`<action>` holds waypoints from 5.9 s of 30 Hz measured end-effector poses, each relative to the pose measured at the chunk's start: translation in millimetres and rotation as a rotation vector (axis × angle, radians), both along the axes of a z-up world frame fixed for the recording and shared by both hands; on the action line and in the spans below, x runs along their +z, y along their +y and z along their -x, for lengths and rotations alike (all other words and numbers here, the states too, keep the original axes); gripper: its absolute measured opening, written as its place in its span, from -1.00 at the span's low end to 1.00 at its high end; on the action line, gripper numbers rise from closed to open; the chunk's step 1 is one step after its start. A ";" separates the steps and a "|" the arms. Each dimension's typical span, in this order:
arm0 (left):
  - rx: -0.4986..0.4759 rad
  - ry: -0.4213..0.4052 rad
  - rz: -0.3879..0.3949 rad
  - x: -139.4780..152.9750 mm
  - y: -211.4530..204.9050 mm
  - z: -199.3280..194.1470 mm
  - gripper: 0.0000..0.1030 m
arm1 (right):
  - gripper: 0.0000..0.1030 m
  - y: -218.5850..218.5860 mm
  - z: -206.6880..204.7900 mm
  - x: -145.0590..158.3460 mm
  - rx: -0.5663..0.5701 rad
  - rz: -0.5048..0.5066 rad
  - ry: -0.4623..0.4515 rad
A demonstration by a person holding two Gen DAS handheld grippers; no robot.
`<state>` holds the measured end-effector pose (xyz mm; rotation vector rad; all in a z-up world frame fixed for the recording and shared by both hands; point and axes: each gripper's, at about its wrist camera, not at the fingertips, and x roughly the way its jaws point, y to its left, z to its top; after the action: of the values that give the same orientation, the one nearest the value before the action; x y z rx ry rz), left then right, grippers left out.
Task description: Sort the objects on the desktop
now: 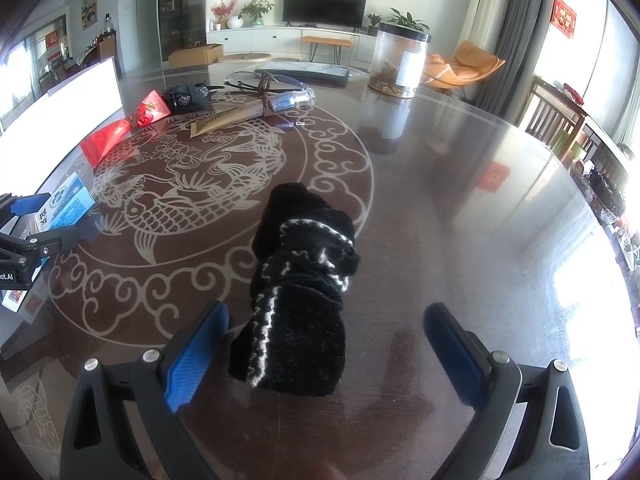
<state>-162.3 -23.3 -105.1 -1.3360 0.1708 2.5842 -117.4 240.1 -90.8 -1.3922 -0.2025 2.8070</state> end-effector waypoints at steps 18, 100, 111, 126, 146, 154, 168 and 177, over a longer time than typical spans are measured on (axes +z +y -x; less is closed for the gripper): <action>0.000 0.000 0.000 0.0 0.0 0.2 1.00 | 0.93 3.7 3.0 -1.4 -0.007 0.033 -0.016; -0.036 0.122 -0.260 178.2 -139.6 -143.9 -0.21 | -0.36 -139.5 0.3 158.7 0.427 0.247 -0.086; 0.295 0.046 -0.095 160.3 -320.0 -137.5 -0.21 | -0.35 -371.2 -28.5 181.0 0.817 0.387 -0.113; 0.475 -0.110 0.047 85.7 -368.9 -137.5 0.57 | 1.00 -445.8 -43.2 83.4 0.862 0.367 -0.324; -0.143 0.068 -0.212 174.6 -65.6 -143.4 0.89 | 1.00 -22.0 -33.2 8.6 -0.080 0.157 -0.046; -0.117 -0.043 -0.061 63.0 19.6 -84.6 0.89 | 1.00 -20.3 -21.6 1.7 -0.047 0.096 -0.054; 0.012 -0.038 0.013 -7.1 6.9 -38.1 0.96 | 1.00 -17.4 -15.3 -9.0 -0.045 0.098 -0.049; 0.016 -0.034 0.008 -7.9 2.4 -34.8 1.00 | 1.00 -17.7 -15.1 -9.0 -0.046 0.098 -0.049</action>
<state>-127.4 -20.9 -113.0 -1.3892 0.1654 2.5748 -102.4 222.4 -99.7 -1.4657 -0.0334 2.7828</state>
